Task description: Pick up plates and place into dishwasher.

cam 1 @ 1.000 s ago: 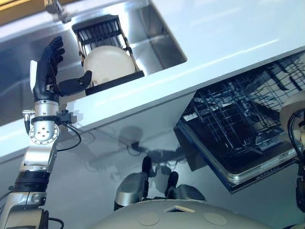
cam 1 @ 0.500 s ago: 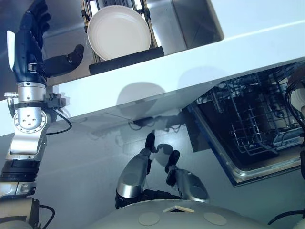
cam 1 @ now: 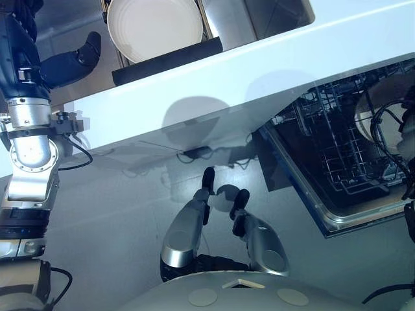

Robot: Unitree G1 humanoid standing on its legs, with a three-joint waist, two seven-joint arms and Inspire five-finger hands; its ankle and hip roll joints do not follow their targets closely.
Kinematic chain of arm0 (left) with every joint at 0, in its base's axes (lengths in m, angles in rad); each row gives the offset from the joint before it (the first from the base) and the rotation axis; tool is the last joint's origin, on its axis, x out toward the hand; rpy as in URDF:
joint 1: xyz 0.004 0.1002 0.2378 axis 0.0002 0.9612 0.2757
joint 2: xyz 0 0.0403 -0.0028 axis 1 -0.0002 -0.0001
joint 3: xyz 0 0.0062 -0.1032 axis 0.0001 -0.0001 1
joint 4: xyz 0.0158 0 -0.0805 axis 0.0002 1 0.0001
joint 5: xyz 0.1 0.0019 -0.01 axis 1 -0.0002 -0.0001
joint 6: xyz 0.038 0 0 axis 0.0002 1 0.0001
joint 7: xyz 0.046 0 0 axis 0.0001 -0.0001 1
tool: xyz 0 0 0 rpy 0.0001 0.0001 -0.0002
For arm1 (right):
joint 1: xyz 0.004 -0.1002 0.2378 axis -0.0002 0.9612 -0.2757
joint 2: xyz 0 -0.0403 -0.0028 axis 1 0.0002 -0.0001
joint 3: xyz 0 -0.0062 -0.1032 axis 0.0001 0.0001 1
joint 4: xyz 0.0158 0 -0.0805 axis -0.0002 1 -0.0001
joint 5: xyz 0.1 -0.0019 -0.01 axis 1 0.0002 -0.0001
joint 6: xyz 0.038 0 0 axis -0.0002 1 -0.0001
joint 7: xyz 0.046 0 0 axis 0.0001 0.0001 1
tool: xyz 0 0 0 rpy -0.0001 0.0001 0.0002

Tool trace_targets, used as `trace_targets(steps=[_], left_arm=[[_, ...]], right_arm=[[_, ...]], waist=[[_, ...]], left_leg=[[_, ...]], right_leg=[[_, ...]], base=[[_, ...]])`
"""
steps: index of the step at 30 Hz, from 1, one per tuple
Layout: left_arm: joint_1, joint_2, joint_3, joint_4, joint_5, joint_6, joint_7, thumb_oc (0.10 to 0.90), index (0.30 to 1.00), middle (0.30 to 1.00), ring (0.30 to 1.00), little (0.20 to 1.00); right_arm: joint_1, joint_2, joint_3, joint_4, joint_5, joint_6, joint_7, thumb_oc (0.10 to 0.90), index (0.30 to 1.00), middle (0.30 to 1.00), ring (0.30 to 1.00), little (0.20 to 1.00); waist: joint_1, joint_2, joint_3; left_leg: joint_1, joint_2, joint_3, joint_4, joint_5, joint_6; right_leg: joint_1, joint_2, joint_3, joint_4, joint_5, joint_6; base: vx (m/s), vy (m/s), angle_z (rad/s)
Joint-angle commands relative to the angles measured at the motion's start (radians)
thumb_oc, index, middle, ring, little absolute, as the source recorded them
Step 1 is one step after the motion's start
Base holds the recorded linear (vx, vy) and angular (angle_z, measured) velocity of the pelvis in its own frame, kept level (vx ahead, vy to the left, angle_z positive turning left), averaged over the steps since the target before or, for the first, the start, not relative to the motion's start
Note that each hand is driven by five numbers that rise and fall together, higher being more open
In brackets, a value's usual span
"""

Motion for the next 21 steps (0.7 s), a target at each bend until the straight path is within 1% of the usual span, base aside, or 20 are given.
trace_targets(steps=[1,4,6,9,14,16,19,21], left_arm=[[-0.005,-0.058,0.057,-0.069,0.000,-0.105,0.048,0.800,0.900,0.900,0.900,0.900],[0.018,-0.078,0.067,-0.077,0.011,-0.107,0.030,0.800,0.900,0.900,0.900,0.900],[0.032,-0.086,0.071,-0.083,0.014,-0.105,0.022,0.800,0.900,0.900,0.900,0.900],[0.057,-0.109,0.081,-0.093,0.023,-0.101,0.003,0.800,0.900,0.900,0.900,0.900],[0.092,-0.150,0.090,-0.094,0.043,-0.084,-0.031,0.800,0.900,0.900,0.900,0.900],[0.100,-0.159,0.090,-0.092,0.054,-0.074,-0.039,0.800,0.900,0.900,0.900,0.900],[0.103,-0.158,0.090,-0.089,0.072,-0.061,-0.052,0.800,0.900,0.900,0.900,0.900],[0.107,-0.156,0.095,-0.082,0.106,-0.058,-0.060,0.800,0.900,0.900,0.900,0.900]], right_arm=[[-0.018,-0.088,0.019,-0.125,-0.031,-0.019,-0.089,0.800,0.900,0.900,0.900,0.900],[0.029,-0.068,-0.054,-0.178,-0.004,-0.061,-0.139,0.800,0.900,0.900,0.900,0.900],[0.058,-0.063,-0.091,-0.212,-0.014,-0.077,-0.142,0.800,0.900,0.900,0.900,0.900],[0.118,-0.044,-0.167,-0.275,0.012,-0.114,-0.156,0.800,0.900,0.900,0.900,0.900],[0.219,0.017,-0.305,-0.362,0.138,-0.193,-0.182,0.800,0.900,0.900,0.900,0.900],[0.253,0.041,-0.349,-0.402,0.160,-0.207,-0.198,0.800,0.900,0.900,0.900,0.900],[0.295,0.068,-0.415,-0.467,0.232,-0.228,-0.228,0.800,0.900,0.900,0.900,0.900],[0.338,0.111,-0.468,-0.536,0.282,-0.255,-0.257,0.800,0.900,0.900,0.900,0.900]], waist=[[-0.034,-0.014,-0.077],[-0.040,-0.019,-0.090],[-0.043,-0.022,-0.099],[-0.048,-0.030,-0.120],[-0.059,-0.037,-0.161],[-0.065,-0.037,-0.179],[-0.074,-0.036,-0.202],[-0.087,-0.033,-0.228]], left_leg=[[0.018,0.013,0.027,0.059,-0.111,-0.054],[0.042,0.012,0.030,0.051,-0.118,-0.051],[0.057,0.010,0.030,0.049,-0.122,-0.050],[0.089,0.006,0.032,0.040,-0.130,-0.047],[0.157,0.003,0.035,0.016,-0.145,-0.043],[0.184,0.002,0.040,0.004,-0.151,-0.043],[0.213,0.002,0.049,-0.008,-0.159,-0.040],[0.236,0.000,0.058,-0.015,-0.169,-0.038]], right_leg=[[-0.041,0.008,0.035,0.038,-0.018,0.035],[-0.021,0.008,0.040,0.029,-0.018,0.040],[-0.008,0.008,0.044,0.026,-0.018,0.042],[0.024,0.008,0.048,0.014,-0.019,0.047],[0.086,0.011,0.055,-0.012,-0.022,0.052],[0.111,0.012,0.056,-0.024,-0.023,0.054],[0.135,0.011,0.056,-0.034,-0.026,0.057],[0.152,0.010,0.056,-0.041,-0.028,0.060]], base=[[0.01,0.017,-0.10],[0.04,0.021,-0.09],[0.06,0.024,-0.06],[0.08,0.024,-0.11],[0.11,0.031,-0.06],[0.09,0.043,-0.04],[0.05,0.049,-0.04],[0.03,0.072,-0.04]])
